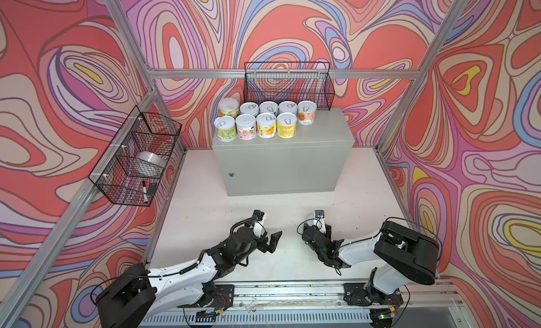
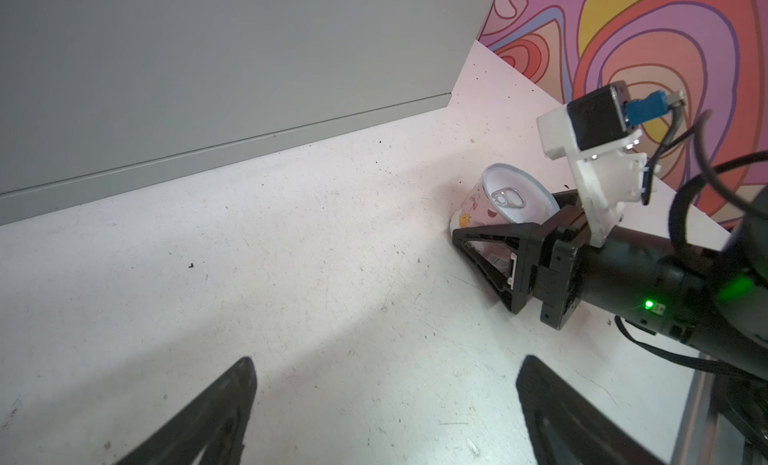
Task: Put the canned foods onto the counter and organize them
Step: 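Lift the pink can up over the box top with the right gripper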
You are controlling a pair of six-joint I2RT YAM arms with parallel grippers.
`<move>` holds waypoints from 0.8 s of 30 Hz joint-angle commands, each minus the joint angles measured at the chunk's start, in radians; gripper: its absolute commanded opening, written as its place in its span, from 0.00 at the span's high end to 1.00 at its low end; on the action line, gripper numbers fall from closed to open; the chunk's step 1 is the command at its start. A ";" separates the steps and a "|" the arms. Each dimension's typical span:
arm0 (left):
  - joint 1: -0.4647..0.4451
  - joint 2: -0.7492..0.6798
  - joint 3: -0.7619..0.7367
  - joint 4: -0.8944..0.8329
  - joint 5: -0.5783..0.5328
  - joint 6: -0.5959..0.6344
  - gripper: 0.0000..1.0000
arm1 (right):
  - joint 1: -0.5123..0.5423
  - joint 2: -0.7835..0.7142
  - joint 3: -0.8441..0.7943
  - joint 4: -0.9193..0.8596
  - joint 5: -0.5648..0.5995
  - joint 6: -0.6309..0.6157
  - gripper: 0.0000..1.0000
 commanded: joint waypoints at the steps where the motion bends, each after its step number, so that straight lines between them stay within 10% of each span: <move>1: 0.000 0.015 -0.001 0.000 -0.015 -0.004 0.00 | 0.000 -0.063 -0.012 0.003 0.003 -0.007 0.68; 4: -0.002 0.023 0.003 0.005 -0.012 -0.001 0.00 | 0.000 -0.110 0.010 -0.070 0.004 -0.005 1.00; 14: 0.001 -0.084 0.061 -0.121 -0.002 0.029 0.01 | -0.006 -0.495 0.354 -0.636 -0.223 -0.118 1.00; 24: 0.001 -0.145 0.037 -0.131 -0.016 0.050 0.01 | -0.056 -0.408 1.029 -0.941 -0.048 -0.423 1.00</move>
